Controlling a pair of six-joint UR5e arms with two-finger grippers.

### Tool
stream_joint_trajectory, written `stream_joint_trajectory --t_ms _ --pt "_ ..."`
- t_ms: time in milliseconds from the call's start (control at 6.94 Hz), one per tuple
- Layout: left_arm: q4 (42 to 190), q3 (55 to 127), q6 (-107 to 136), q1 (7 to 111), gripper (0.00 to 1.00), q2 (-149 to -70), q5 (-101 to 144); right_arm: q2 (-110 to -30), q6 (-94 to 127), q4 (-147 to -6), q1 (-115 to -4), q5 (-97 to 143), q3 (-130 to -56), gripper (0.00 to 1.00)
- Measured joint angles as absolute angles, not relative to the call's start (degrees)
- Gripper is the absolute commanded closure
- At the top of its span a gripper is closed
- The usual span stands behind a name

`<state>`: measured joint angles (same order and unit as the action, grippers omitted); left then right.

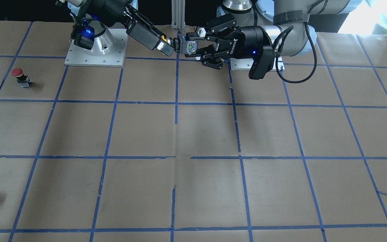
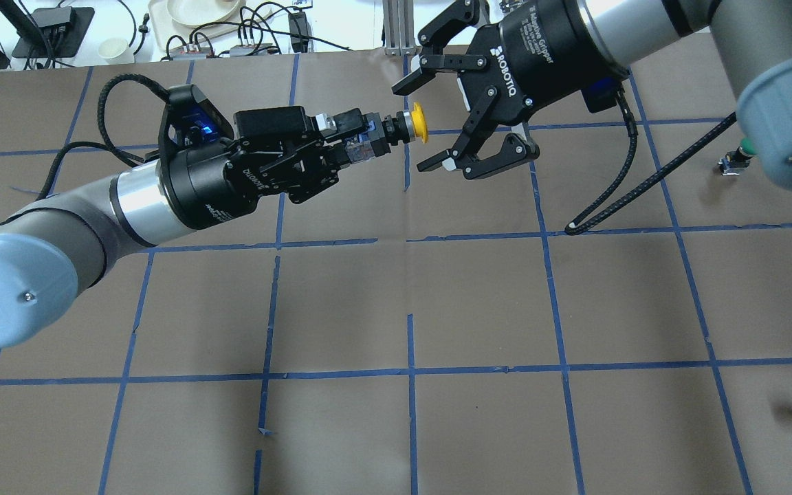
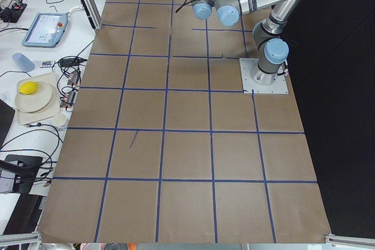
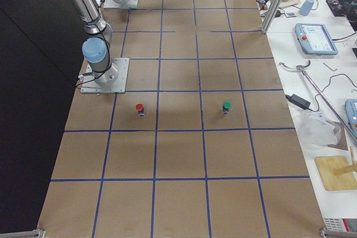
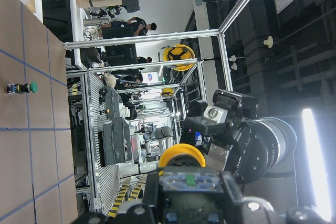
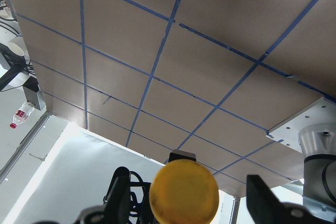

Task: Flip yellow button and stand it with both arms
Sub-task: 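Close the right gripper on the yellow cap held by the left gripper, then open the left gripper and pull it back while the right gripper carries the button away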

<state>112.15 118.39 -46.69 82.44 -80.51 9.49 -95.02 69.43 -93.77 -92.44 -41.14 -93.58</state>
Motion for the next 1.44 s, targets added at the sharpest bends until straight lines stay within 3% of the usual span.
stream_joint_trajectory --t_ms 288,577,1441 --pt "112.2 118.4 -46.7 82.5 0.83 -80.3 9.5 -95.0 69.4 -93.8 -92.4 -41.1 -93.9 0.87" --pt "112.1 118.4 -46.8 82.5 0.0 -80.1 9.3 -95.0 69.4 -93.8 -92.4 -41.1 -94.1 0.87" --pt "110.3 116.1 -39.8 82.1 0.0 -80.2 2.6 -94.5 67.8 -93.8 -88.1 -46.4 -93.6 0.88"
